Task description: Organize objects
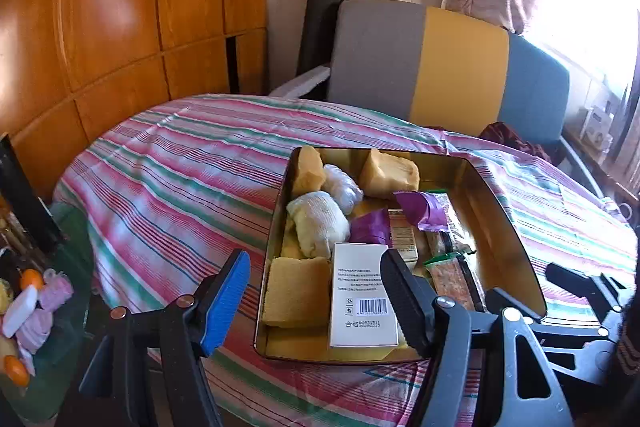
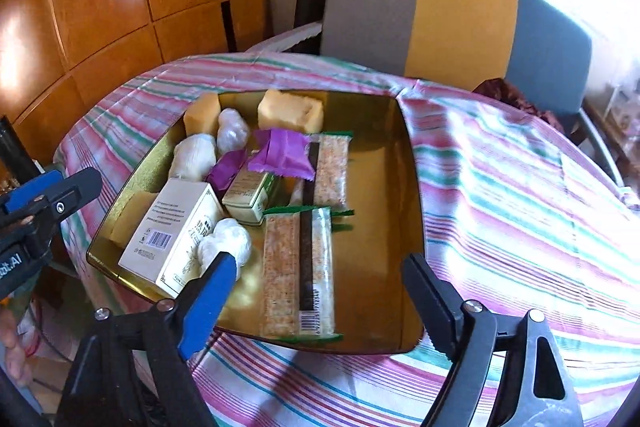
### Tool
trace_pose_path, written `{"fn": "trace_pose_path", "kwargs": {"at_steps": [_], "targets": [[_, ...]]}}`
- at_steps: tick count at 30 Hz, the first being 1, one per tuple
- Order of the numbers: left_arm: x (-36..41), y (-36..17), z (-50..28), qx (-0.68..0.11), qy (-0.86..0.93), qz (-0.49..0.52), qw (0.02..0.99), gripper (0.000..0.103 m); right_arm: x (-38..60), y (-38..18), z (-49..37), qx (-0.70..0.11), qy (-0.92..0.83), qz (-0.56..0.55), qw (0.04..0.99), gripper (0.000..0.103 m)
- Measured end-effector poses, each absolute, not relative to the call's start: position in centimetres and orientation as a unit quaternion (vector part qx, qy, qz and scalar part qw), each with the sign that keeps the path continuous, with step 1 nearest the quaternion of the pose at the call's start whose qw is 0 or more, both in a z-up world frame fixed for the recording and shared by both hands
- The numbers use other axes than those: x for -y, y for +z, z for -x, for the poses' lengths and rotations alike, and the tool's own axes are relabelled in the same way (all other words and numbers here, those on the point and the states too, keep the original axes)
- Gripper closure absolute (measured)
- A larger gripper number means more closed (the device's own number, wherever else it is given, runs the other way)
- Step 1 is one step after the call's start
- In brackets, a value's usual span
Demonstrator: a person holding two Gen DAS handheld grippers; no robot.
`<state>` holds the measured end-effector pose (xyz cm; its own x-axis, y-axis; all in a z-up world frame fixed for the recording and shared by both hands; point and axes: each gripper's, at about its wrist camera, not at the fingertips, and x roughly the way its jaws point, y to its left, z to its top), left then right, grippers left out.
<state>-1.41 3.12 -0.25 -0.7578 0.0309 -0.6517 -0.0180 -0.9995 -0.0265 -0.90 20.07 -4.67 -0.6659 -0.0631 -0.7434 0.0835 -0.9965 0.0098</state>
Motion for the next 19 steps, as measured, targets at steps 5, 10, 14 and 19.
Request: {"fn": "trace_pose_path", "kwargs": {"at_steps": [5, 10, 14, 19], "targets": [[-3.51, 0.05, 1.04, 0.015, 0.937, 0.348, 0.01, 0.033, -20.59, -3.88, 0.12, -0.007, -0.921, -0.388, 0.031, 0.016], [-3.73, 0.21, 0.6, 0.02, 0.94, 0.341, 0.019, 0.033, -20.89, -3.68, -0.17, -0.002, -0.922, -0.385, 0.031, 0.016], [-3.9, 0.11, 0.46, 0.016, 0.943, 0.331, 0.03, 0.033, -20.89, -3.8, -0.18, 0.0, -0.922, -0.386, 0.032, 0.016], [-3.46, -0.2, 0.62, 0.031, 0.941, 0.335, 0.027, 0.033, -20.51, -3.89, -0.03, -0.007, -0.921, -0.388, 0.03, 0.016]]}}
